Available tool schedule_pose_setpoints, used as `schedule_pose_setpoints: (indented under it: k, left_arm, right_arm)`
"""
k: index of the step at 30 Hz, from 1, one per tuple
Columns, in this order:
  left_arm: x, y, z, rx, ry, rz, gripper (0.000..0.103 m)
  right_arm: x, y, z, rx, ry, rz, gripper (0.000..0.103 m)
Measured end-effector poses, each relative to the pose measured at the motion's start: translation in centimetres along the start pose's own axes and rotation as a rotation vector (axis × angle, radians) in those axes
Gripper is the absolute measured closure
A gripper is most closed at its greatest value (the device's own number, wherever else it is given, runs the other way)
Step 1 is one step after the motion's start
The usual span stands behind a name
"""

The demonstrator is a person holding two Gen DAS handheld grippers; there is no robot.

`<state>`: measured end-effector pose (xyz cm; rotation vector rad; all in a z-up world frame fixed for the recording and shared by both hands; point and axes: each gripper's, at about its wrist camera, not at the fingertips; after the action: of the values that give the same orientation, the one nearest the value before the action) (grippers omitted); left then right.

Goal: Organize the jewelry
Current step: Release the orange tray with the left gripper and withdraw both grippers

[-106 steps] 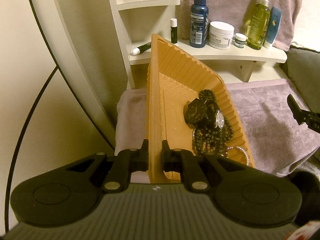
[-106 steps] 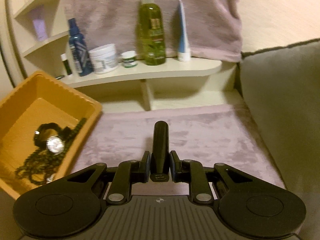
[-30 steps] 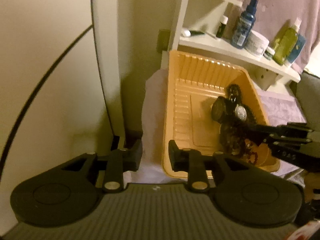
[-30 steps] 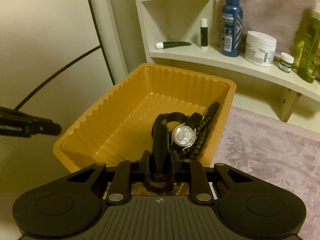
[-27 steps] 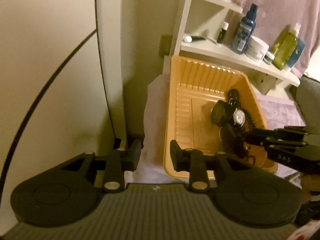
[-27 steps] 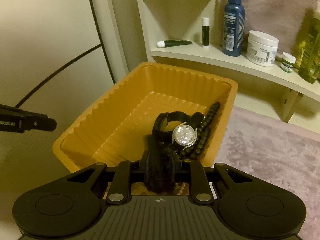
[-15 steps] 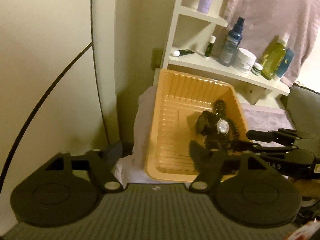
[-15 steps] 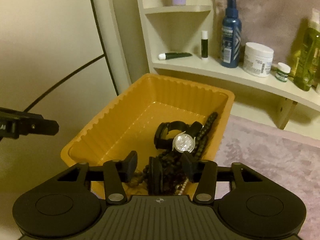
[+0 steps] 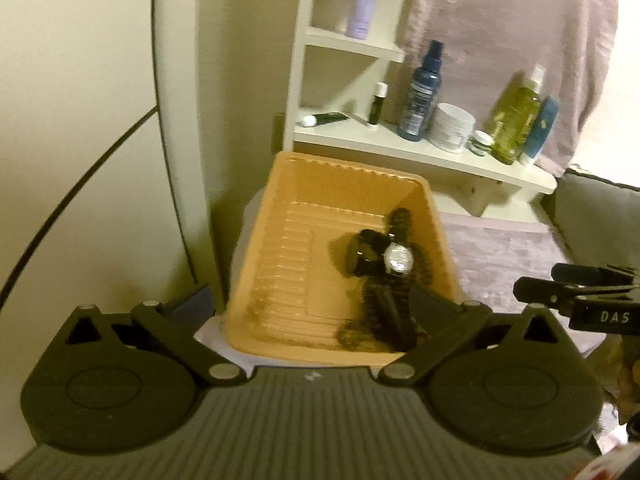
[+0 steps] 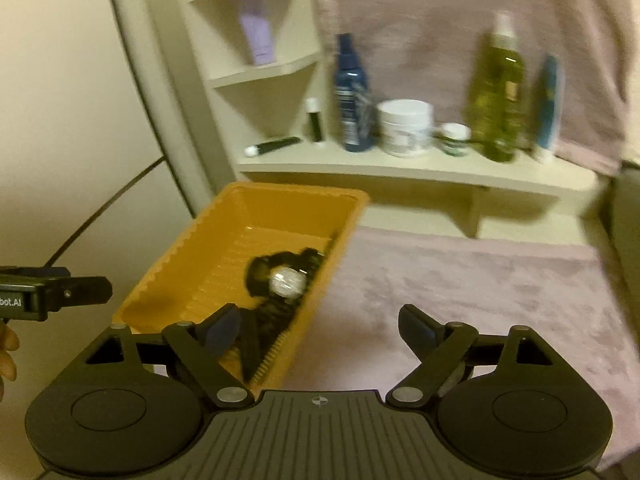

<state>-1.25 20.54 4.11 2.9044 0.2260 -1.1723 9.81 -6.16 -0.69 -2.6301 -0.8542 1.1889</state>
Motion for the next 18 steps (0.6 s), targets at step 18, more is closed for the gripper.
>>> schedule_pose_setpoints:
  k: [18]
  left_arm:
    - [-1.0,8.1,1.9,0.029,-0.057,0.043,0.0]
  right_arm:
    - [-5.9,5.1,2.7,0.101,-0.042,0.116,0.016]
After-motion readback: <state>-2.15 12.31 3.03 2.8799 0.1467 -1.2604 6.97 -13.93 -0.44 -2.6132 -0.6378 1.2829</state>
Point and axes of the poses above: each gripper's, at about its wrist camera, not at the fingertips, and x roughly the way its jaws point, y to its right, z to its underside, and after that the axes turned 14 degrees about x, right-handed
